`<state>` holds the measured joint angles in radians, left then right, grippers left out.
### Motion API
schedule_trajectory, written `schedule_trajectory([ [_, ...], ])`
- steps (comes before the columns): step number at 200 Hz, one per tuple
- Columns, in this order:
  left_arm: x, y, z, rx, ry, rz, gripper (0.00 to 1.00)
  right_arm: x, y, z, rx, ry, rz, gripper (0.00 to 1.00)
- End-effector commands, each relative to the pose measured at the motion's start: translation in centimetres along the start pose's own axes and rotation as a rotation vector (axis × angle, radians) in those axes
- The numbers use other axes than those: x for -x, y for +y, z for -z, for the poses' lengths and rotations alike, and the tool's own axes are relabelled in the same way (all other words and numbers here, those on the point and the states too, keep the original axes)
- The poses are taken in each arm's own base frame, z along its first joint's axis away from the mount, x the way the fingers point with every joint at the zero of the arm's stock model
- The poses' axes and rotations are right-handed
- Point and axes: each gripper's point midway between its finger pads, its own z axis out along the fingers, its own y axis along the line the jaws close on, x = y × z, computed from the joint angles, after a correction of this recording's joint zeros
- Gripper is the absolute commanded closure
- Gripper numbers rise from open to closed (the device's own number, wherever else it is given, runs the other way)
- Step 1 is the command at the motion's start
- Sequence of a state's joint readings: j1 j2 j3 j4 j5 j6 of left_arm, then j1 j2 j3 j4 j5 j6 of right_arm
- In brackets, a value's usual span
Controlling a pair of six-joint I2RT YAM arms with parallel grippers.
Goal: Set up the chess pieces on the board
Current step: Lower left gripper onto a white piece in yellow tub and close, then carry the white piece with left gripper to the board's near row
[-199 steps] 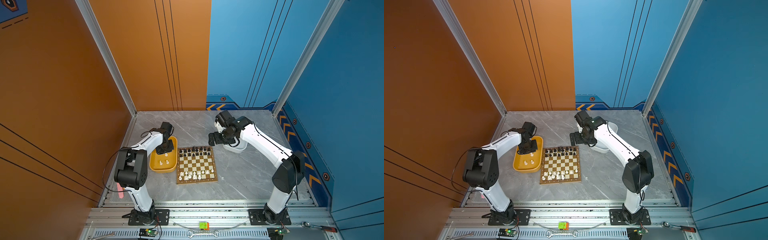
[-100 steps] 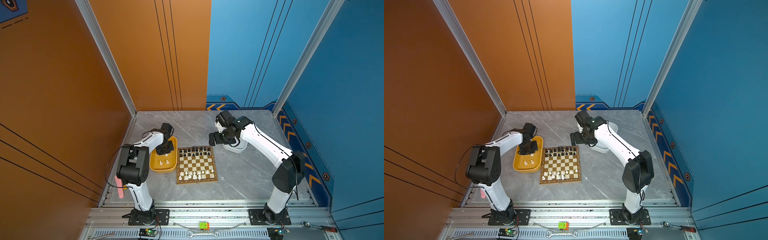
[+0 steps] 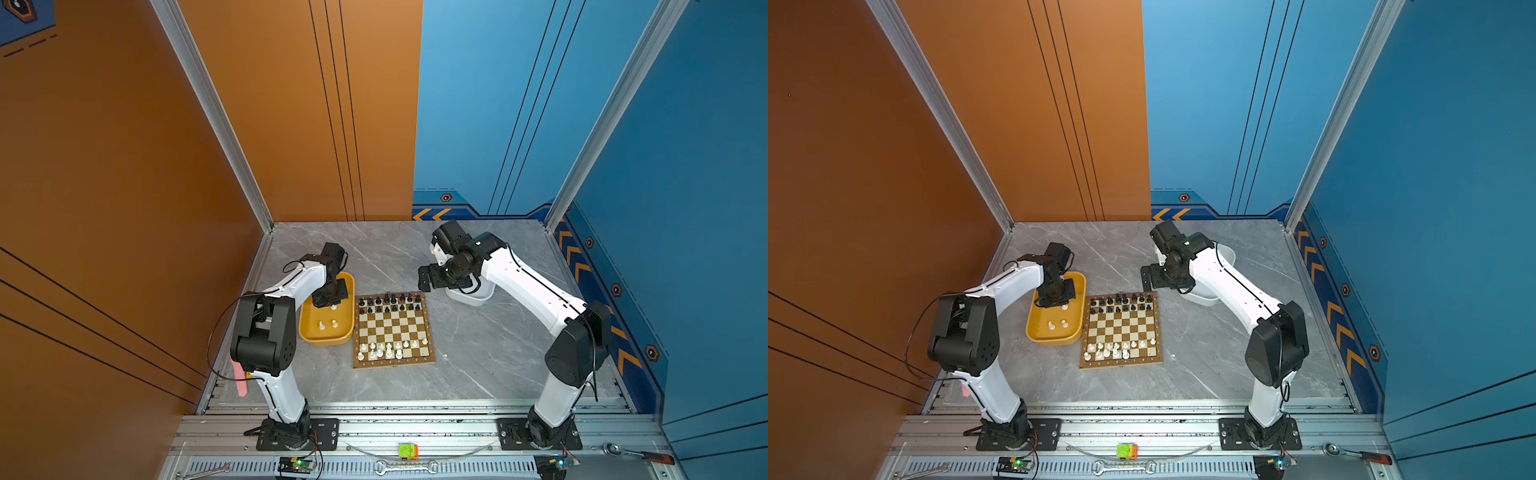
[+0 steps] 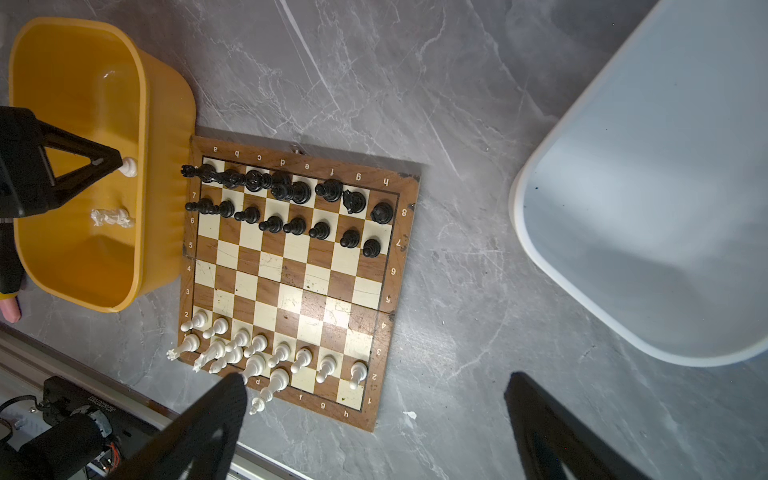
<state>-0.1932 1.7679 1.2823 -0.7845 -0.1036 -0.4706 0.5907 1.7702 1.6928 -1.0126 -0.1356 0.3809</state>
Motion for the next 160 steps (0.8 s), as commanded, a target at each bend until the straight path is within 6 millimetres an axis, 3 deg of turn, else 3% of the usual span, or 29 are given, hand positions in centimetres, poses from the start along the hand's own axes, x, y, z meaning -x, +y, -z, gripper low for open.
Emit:
schedule_trajectory([
  [1,-0.2,-1.9,4.4,-0.035,-0.054,-0.059,0.97,-1.9,-0.3,2.1,-0.013,-0.007,0.014,0.0],
  [33,-2.0,-4.4,8.2,-0.071,-0.107,-0.113,0.97,-4.5,-0.8,3.2,-0.007,-0.026,0.005,0.0],
  [65,-5.9,-7.7,10.9,-0.137,-0.133,-0.17,0.96,-8.2,-2.1,4.4,-0.018,-0.039,-0.016,0.0],
  [115,-13.1,-11.5,11.5,-0.176,-0.119,-0.296,0.95,-13.7,-4.7,6.4,-0.032,-0.065,-0.075,0.0],
  [160,-17.0,-14.6,11.4,-0.2,-0.134,-0.395,0.95,-16.4,-5.9,7.9,-0.038,-0.081,-0.102,0.0],
])
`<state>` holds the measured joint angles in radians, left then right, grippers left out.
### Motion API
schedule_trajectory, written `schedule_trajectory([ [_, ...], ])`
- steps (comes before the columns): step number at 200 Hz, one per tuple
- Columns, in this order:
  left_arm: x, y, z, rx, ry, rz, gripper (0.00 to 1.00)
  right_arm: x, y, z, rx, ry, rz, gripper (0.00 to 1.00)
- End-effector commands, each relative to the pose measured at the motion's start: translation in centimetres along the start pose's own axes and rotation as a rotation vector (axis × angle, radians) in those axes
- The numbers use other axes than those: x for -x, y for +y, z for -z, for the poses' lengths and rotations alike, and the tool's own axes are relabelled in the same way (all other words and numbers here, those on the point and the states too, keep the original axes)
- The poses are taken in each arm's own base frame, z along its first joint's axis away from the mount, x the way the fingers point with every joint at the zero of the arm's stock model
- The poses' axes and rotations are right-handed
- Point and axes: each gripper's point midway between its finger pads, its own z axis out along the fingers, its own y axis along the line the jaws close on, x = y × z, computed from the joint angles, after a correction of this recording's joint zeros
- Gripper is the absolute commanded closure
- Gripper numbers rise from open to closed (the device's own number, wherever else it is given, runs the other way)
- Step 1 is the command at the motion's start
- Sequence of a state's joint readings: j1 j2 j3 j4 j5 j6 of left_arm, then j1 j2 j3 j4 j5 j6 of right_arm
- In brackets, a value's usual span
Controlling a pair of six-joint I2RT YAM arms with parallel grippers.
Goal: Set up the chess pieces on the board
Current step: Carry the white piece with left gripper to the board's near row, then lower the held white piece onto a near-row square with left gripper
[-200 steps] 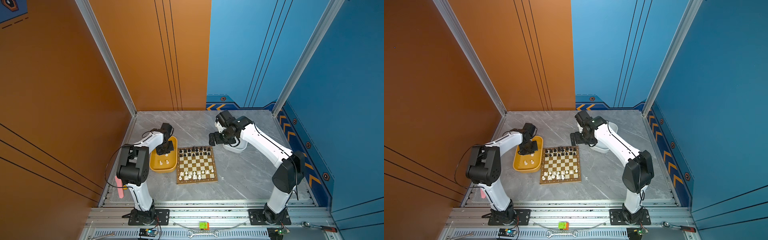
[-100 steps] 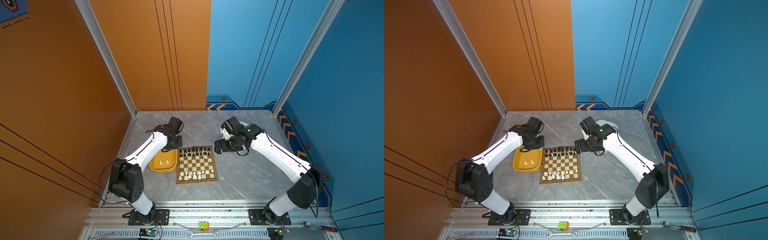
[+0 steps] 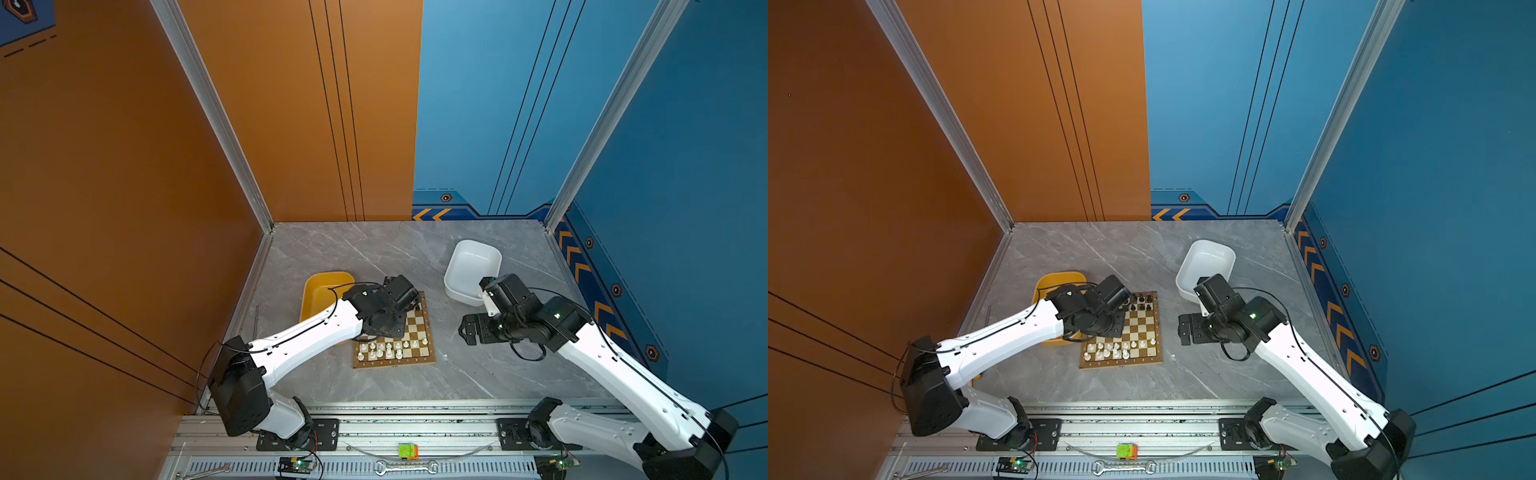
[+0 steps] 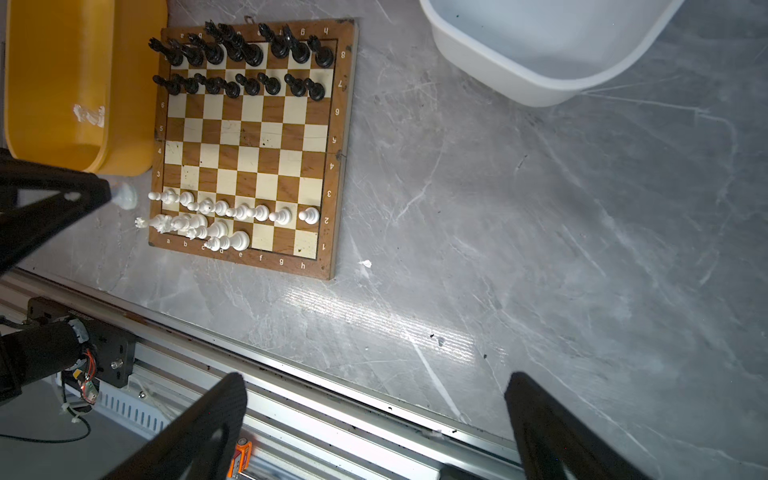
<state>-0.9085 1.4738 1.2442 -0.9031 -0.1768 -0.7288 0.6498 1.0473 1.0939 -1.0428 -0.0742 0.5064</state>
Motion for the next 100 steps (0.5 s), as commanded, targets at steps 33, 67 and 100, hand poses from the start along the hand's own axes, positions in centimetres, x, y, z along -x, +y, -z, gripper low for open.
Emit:
schedule_trajectory([
  [33,-0.9,-2.5,-1.2,0.033,-0.026,-0.061,0.95,-2.6,-1.9,1.7,-0.048,-0.003,-0.044,0.0],
  [67,-1.6,-4.4,-2.8,0.051,-0.005,-0.14,0.95,-3.0,-2.4,2.4,-0.054,-0.018,-0.058,0.0],
  [100,-2.3,-5.6,-4.2,0.042,0.018,-0.176,0.94,-3.3,-2.7,2.9,-0.06,-0.029,-0.067,0.0],
])
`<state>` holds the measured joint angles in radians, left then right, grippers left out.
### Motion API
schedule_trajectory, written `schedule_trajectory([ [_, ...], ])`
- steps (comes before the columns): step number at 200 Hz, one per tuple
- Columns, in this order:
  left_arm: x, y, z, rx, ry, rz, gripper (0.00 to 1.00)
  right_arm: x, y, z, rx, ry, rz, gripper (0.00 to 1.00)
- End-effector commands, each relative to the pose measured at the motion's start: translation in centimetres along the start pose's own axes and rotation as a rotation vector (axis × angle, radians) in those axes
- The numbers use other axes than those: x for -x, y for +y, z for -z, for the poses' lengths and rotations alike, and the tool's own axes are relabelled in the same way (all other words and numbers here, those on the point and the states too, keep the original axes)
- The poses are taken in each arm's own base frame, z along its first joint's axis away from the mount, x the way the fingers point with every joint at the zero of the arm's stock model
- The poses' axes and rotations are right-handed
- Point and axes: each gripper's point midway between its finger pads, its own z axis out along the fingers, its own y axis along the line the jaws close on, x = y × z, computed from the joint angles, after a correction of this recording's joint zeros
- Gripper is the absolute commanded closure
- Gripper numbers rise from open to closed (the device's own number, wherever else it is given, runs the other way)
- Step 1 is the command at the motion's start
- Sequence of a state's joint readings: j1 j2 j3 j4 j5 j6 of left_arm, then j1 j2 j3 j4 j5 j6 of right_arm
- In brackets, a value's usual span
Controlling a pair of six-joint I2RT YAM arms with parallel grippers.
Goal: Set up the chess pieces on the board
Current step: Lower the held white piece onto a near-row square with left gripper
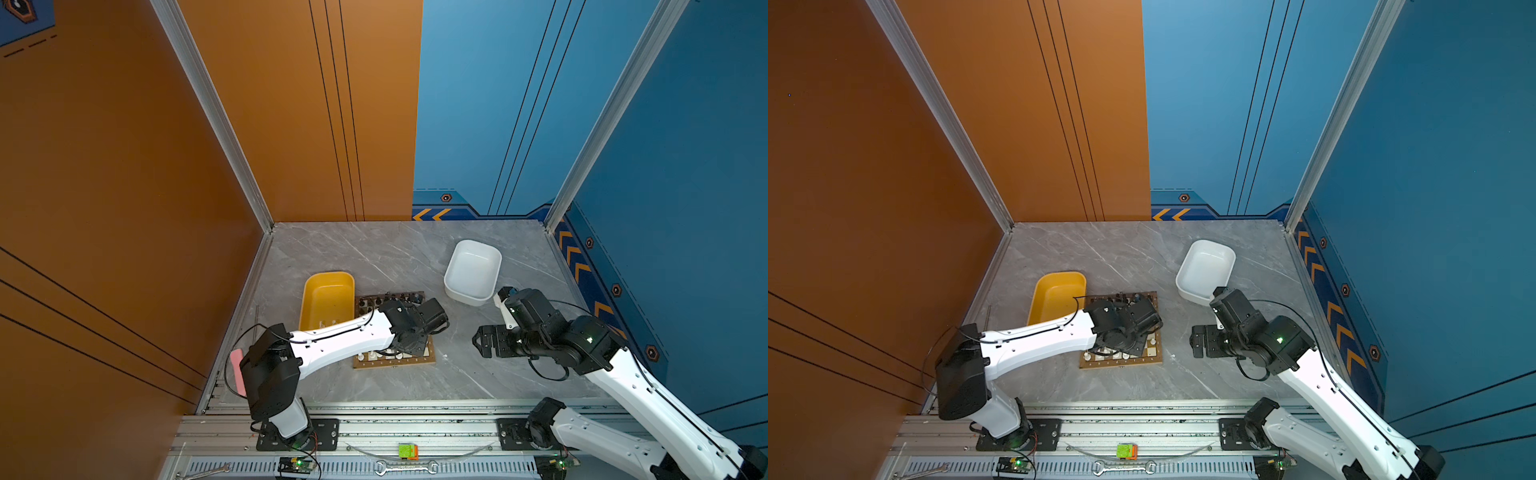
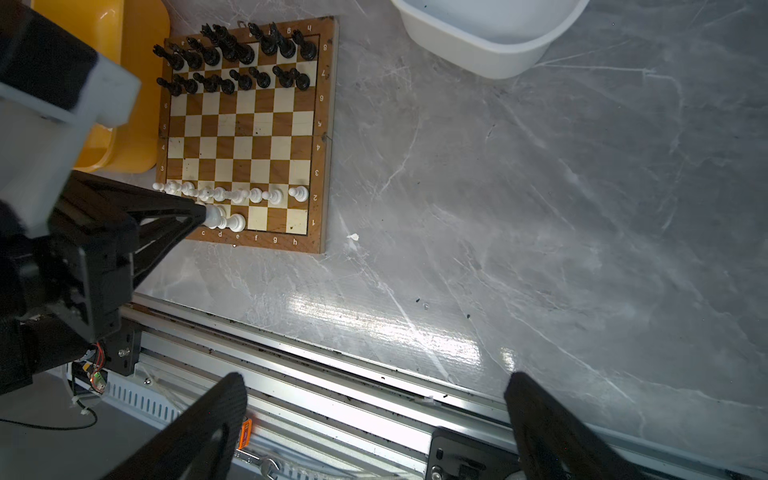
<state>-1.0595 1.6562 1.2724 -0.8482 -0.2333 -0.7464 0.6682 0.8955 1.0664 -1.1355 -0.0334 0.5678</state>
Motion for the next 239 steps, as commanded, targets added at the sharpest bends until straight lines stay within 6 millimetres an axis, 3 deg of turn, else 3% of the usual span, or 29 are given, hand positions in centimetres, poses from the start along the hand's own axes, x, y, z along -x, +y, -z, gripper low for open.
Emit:
schedule_trajectory([
  [1,0.8,-1.1,0.0,-0.01,-0.027,-0.031,0.94,-1.0,-1.2,0.2,-0.05,0.013,-0.021,0.0],
  [107,-0.6,-1.1,-3.4,0.027,0.057,-0.07,0.94,-1.9,-2.1,0.3,-0.059,0.003,-0.049,0.0],
  [171,-1.4,0.2,-4.0,0.047,0.078,-0.06,0.93,-1.9,-2.2,0.2,-0.065,0.008,-0.053,0.0],
  [239,-1.5,0.2,-4.4,0.037,0.068,-0.044,0.91,-2.1,-2.2,0.0,-0.066,0.021,-0.056,0.0],
])
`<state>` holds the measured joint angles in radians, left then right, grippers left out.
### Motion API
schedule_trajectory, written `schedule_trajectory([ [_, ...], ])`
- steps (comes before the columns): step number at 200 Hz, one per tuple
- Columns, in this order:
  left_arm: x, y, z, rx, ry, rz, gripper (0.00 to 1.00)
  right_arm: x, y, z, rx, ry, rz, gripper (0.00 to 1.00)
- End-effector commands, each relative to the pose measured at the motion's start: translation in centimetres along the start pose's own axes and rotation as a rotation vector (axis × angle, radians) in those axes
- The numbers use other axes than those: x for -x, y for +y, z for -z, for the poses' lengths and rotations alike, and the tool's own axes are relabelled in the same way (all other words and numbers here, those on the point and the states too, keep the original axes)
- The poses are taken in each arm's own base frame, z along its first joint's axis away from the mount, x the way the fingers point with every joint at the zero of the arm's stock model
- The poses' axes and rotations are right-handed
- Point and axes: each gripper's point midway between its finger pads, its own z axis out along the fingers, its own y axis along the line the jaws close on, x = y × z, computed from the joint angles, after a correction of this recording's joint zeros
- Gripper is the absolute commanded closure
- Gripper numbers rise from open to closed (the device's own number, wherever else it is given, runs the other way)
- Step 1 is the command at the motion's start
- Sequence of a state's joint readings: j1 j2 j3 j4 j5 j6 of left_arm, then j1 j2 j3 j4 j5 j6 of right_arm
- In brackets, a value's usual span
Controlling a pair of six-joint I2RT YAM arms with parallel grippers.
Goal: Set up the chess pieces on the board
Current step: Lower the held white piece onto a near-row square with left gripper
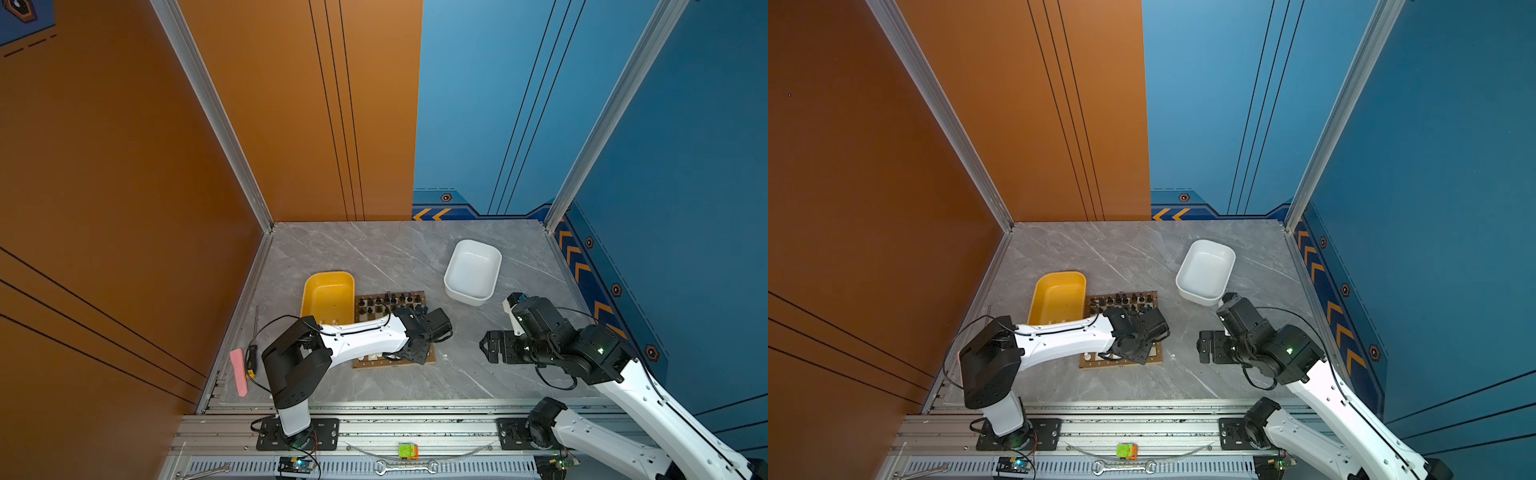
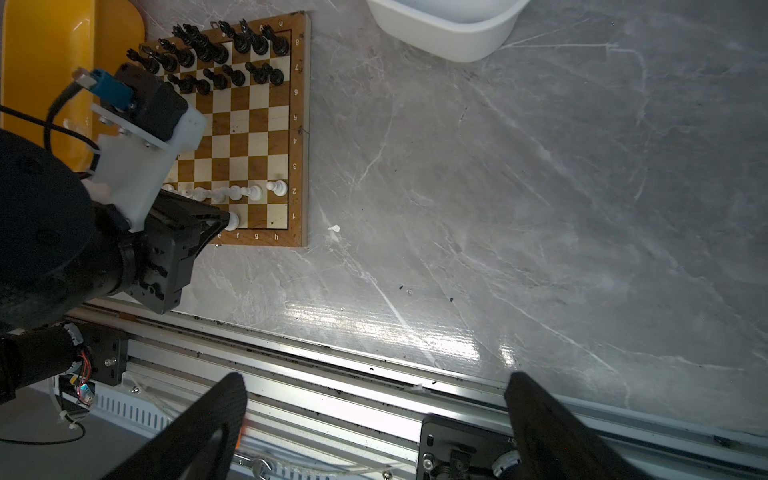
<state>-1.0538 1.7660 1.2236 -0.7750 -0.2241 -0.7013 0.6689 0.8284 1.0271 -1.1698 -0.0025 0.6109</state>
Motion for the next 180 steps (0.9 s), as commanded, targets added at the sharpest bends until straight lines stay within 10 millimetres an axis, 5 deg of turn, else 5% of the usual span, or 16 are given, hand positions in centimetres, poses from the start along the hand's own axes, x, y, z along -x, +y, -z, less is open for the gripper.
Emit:
schedule_trajectory([
  [1,0.11,0.09,0.07,-0.014,-0.001,0.015,0.91,-0.87,-0.77,-0.38,-0.037,0.032,-0.013,0.0],
  [51,0.04,-0.04,-0.22,-0.018,0.003,0.019,0.87,-1.08,-0.95,-0.29,-0.044,0.04,-0.013,0.0],
  [83,0.14,0.01,-0.19,-0.018,0.001,0.022,0.74,-0.99,-0.87,-0.38,-0.046,0.044,-0.008,0.0],
  [180,0.36,-0.07,-0.23,-0.034,0.011,0.033,0.73,-0.76,-0.68,-0.71,-0.053,0.056,0.01,0.0],
])
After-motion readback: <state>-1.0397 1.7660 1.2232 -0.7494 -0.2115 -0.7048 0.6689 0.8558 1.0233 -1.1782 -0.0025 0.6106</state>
